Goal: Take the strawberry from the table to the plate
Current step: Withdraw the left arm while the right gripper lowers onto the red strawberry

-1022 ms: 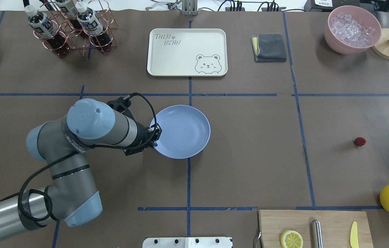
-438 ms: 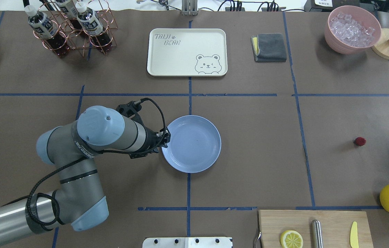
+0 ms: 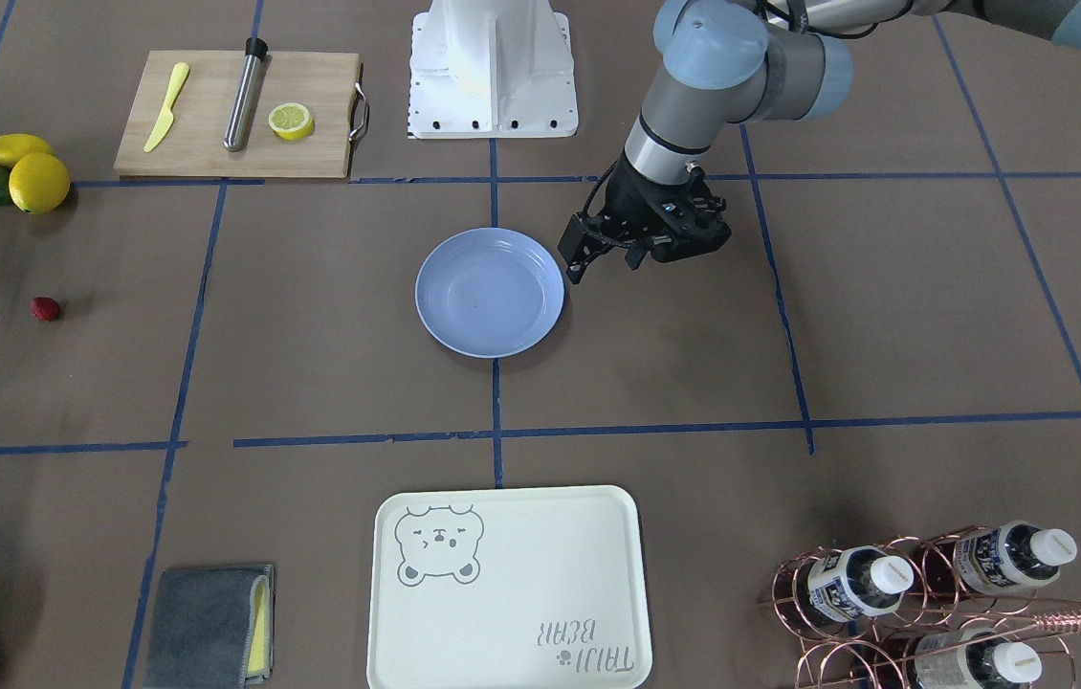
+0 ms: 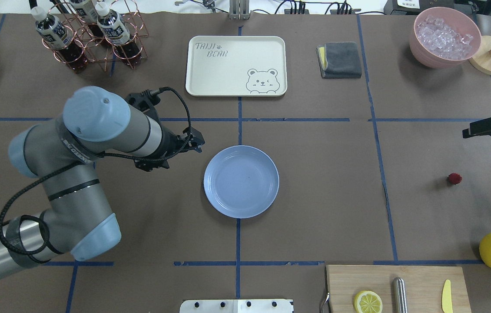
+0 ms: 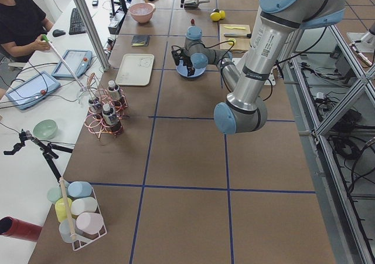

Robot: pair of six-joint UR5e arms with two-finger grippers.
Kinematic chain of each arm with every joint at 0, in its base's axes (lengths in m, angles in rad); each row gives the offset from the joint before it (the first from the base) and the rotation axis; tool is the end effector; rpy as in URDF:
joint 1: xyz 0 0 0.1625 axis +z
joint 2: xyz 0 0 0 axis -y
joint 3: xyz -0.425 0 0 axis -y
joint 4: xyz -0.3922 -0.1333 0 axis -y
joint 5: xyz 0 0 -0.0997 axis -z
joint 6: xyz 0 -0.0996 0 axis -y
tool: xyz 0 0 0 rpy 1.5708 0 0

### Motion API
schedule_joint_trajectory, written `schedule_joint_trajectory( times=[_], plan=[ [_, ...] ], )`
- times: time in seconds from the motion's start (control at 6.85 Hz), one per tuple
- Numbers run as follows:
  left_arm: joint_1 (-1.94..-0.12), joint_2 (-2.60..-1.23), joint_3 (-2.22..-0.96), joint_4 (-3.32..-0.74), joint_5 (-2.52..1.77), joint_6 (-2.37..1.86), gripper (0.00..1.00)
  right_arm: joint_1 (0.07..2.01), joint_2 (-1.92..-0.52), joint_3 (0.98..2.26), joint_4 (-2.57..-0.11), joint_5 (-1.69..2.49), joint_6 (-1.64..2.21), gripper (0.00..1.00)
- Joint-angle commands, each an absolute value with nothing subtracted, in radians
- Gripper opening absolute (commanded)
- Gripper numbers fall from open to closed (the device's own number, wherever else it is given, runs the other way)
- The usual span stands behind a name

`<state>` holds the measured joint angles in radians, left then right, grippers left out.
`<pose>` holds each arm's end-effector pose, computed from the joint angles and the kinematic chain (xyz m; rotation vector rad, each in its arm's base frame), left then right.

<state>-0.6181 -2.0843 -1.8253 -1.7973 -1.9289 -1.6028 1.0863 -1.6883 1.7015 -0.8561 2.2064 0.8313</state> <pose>0.4511 -0.4415 0.2275 -0.0301 1.0431 -0.4127 -0.1533 -0.4505 0.5729 0.1846 -0.9081 0.0904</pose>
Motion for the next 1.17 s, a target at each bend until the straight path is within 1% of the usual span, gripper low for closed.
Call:
schedule_joint_trajectory(
  times=[0.0, 0.29, 0.44, 0.58, 0.88, 1.02],
  plan=[
    [-0.731, -2.082, -1.851, -1.746, -1.982, -1.491, 1.0, 0.952, -1.732, 1.703, -0.831, 2.116, 0.858, 1.0],
    [-0.756, -2.082, -1.853, -1.74, -1.982, -1.46, 1.0, 0.876, -1.756, 1.698, -0.834, 2.079, 0.854, 1.0],
    [-0.761, -2.082, -1.853, -1.74, -1.982, -1.459, 1.0, 0.871, -1.758, 1.697, -0.844, 2.08, 0.853, 0.97],
    [-0.761, -2.082, -1.853, -1.741, -1.982, -1.46, 1.0, 0.87, -1.758, 1.692, -0.847, 2.08, 0.851, 0.85],
    [-0.761, -2.063, -1.861, -1.743, -1.982, -1.46, 1.0, 0.868, -1.75, 1.69, -0.847, 2.079, 0.848, 0.67],
    [-0.761, -2.053, -1.865, -1.744, -1.982, -1.46, 1.0, 0.868, -1.746, 1.689, -0.847, 2.077, 0.845, 0.65]
  ],
)
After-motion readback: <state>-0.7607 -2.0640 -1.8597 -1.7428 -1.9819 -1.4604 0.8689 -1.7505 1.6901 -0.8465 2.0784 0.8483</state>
